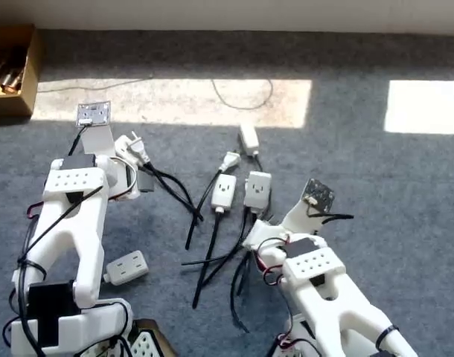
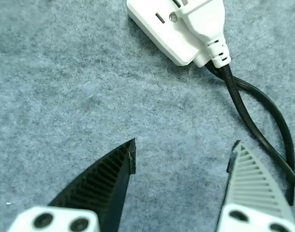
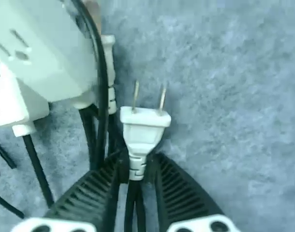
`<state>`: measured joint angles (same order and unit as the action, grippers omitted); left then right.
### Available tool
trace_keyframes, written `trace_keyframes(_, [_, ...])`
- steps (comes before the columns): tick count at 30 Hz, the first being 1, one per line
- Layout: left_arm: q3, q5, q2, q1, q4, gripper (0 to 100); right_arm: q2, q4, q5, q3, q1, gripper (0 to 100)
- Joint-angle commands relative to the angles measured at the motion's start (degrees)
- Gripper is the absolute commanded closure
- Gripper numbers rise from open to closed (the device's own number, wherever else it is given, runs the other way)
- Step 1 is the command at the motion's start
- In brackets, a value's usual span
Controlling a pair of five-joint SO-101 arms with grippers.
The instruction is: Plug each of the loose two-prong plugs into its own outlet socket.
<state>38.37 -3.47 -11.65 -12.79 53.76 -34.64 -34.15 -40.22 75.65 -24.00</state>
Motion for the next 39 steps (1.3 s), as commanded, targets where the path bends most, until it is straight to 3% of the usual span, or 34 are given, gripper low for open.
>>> trace_keyframes(1, [-0.13,-0.26,-1.89,0.04,-1.05,69,-0.13,-5.23,40.09,-3.56,6.81,99.1])
trace_keyframes(3, [0.92,-0.26,-1.89,0.04,-1.67,69,-0.04,-12.09,56.97,-6.99,8.4,99.1])
trace_keyframes(4, [1.54,-0.26,-1.89,0.22,-2.81,69,-0.31,-14.73,61.71,-8.57,8.92,99.1])
trace_keyframes(10, [4.44,-0.18,-2.24,2.77,-6.42,69,-0.31,-18.68,72.09,-13.05,9.27,99.1])
trace_keyframes(15, [4.44,7.47,-2.42,3.21,-6.15,69,-0.48,-20.53,71.74,-18.95,9.19,99.1])
trace_keyframes(19, [2.59,8.62,-2.51,5.67,-1.67,69,-2.07,-24.66,66.73,-27.91,8.4,99.1])
trace_keyframes(24, [1.98,8.79,-2.86,5.49,-0.88,69,-15.25,-31.96,63.38,-36.7,5.32,99.1])
trace_keyframes(26, [2.33,9.76,-5.85,5.67,-0.79,69,-21.41,-33.63,61.54,-36.09,0.92,99.1])
trace_keyframes(33, [13.93,14.24,-38.2,6.81,-0.44,65,-28.26,-26.51,56.0,-23.69,-12.88,99.1])
trace_keyframes(39, [19.38,17.49,-69.14,11.3,14.42,64,-21.05,-17.54,56.0,-17.27,-19.21,99.1])
